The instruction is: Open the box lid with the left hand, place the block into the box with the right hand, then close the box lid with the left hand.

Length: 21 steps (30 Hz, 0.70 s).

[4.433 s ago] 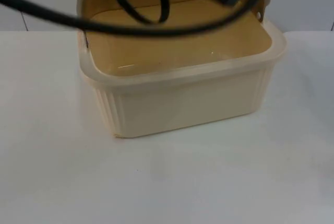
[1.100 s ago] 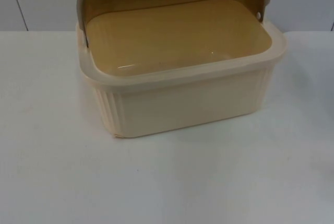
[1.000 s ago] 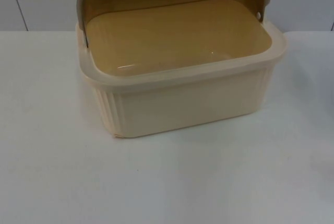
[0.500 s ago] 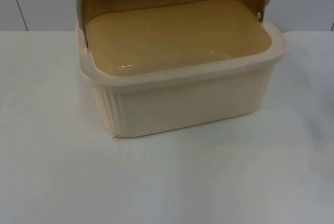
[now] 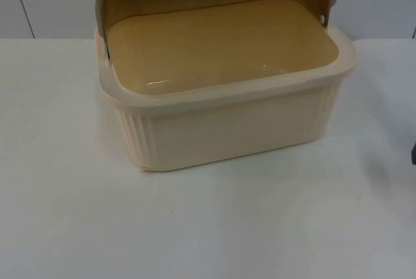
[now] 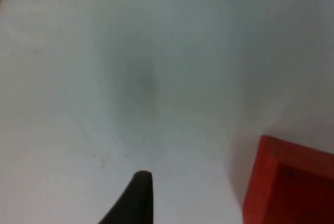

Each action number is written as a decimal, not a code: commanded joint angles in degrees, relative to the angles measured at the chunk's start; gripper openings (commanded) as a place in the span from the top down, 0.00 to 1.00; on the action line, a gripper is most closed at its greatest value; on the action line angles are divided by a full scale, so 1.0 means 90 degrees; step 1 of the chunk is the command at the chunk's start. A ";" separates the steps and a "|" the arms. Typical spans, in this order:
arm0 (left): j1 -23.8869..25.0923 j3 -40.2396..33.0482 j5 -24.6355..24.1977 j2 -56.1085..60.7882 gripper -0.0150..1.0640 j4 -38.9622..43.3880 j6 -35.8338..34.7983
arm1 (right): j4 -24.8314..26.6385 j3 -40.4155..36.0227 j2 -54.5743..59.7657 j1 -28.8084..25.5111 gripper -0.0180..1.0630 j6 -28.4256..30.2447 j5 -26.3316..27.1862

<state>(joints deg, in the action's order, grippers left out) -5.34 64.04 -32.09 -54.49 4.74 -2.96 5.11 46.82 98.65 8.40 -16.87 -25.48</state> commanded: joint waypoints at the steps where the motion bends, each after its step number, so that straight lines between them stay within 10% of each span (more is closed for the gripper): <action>1: -0.0043 0.0044 0.0035 0.0023 0.05 0.0075 -0.0094 | 0.0132 -0.0011 0.0157 0.0183 0.01 -0.0399 0.0173; 21: -0.0043 0.0044 0.0008 0.0023 0.05 0.0255 -0.0177 | -0.0568 -0.0213 0.0557 0.0236 0.06 -0.1796 -0.0019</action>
<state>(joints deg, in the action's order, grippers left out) -5.34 64.04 -32.20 -54.49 6.70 -3.94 0.46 46.01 103.48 10.34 -32.99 -25.07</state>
